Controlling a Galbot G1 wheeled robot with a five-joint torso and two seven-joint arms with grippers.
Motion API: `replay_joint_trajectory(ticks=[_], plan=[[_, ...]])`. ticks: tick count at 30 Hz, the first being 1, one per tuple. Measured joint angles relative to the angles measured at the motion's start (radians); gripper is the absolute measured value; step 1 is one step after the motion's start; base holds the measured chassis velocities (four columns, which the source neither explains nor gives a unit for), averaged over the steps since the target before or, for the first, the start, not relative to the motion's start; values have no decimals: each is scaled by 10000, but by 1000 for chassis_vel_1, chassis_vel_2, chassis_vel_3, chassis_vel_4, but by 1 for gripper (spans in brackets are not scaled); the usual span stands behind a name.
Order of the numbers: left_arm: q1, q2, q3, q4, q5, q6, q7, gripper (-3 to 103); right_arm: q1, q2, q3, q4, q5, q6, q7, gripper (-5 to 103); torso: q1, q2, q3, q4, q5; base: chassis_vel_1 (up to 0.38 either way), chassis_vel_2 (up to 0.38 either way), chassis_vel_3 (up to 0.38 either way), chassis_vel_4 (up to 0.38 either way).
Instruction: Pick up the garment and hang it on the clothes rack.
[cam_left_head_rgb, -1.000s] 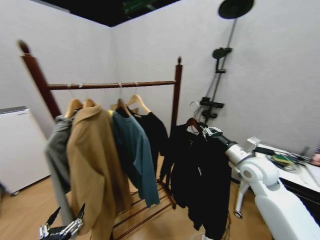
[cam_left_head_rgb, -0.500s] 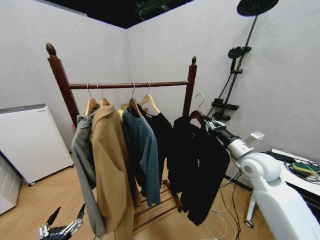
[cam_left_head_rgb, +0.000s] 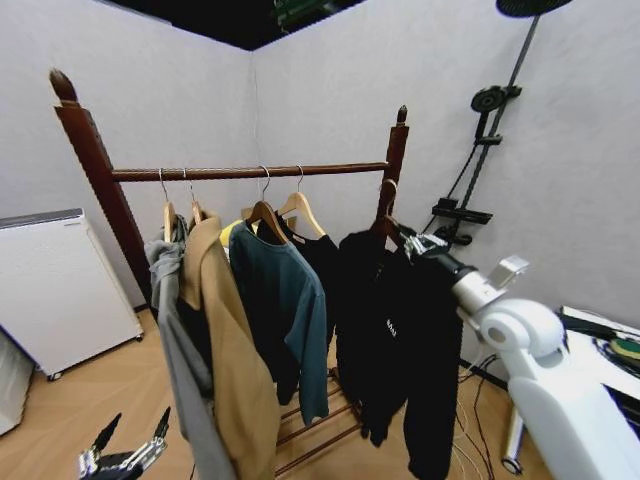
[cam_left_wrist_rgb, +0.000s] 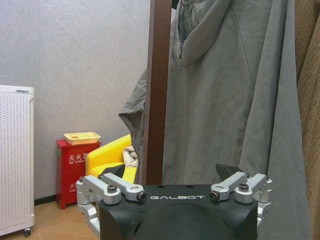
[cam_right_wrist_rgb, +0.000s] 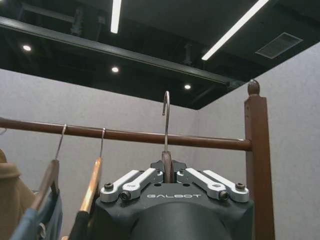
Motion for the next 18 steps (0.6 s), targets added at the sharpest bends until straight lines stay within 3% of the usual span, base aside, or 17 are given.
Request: replay_joint_trajectory(ticks=[9,18], plan=[[0,0,0,0,0,0,0,100,2006,-142,-1693,-1307,429,-186,14,7,8,-2,4,-1,5,18,-23,-23,20],[0,0,0,0,0,0,1,100,3705,442,-2989,-2143,210,-394,156,7,10,-3,3,-5,3,0,0,0,0]])
